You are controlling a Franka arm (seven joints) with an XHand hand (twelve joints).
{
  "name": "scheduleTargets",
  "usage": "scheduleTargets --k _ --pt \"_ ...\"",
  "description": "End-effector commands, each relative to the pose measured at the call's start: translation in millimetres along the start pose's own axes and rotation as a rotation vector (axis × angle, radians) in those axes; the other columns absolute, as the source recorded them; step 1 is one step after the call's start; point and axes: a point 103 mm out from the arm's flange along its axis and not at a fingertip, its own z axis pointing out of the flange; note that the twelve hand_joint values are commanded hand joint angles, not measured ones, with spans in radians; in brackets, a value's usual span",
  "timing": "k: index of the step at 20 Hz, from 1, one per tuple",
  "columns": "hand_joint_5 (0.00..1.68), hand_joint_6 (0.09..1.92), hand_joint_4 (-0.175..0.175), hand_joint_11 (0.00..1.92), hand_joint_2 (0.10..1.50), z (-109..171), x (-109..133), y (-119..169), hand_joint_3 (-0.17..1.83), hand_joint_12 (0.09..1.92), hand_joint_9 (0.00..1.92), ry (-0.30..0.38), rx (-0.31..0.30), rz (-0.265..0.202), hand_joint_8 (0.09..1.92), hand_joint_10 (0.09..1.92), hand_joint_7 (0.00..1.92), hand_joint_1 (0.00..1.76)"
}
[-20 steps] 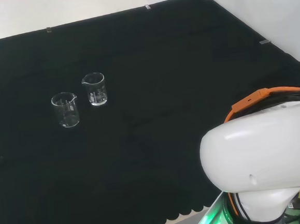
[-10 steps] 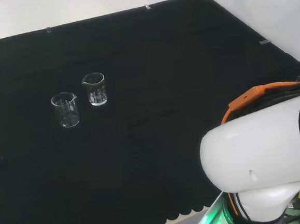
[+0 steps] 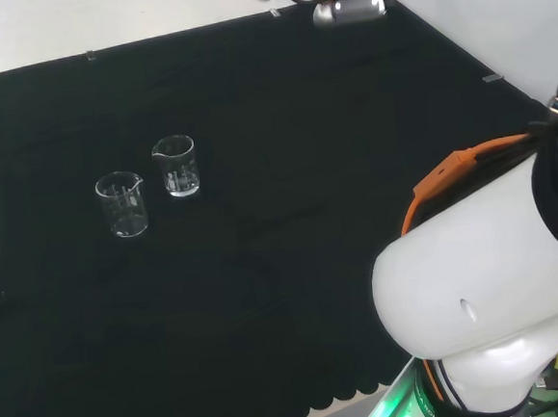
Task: Pick up the beaker on the right.
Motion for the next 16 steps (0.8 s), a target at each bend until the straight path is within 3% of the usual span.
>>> scheduleTargets --k 1,8,16 --pt "0.14 0.09 -0.047 0.0 1.09 47 6 51 0.23 0.92 0.07 0.091 0.011 -0.067 0.47 0.68 0.02 0.44" --pt "0.14 0.09 -0.048 0.0 0.88 93 21 75 0.5 0.92 0.08 0.168 0.037 -0.17 0.53 0.68 0.02 0.57" --pt "0.14 0.09 -0.048 0.0 0.72 141 35 87 0.61 0.95 0.14 0.221 0.096 -0.255 0.56 0.68 0.06 0.65"
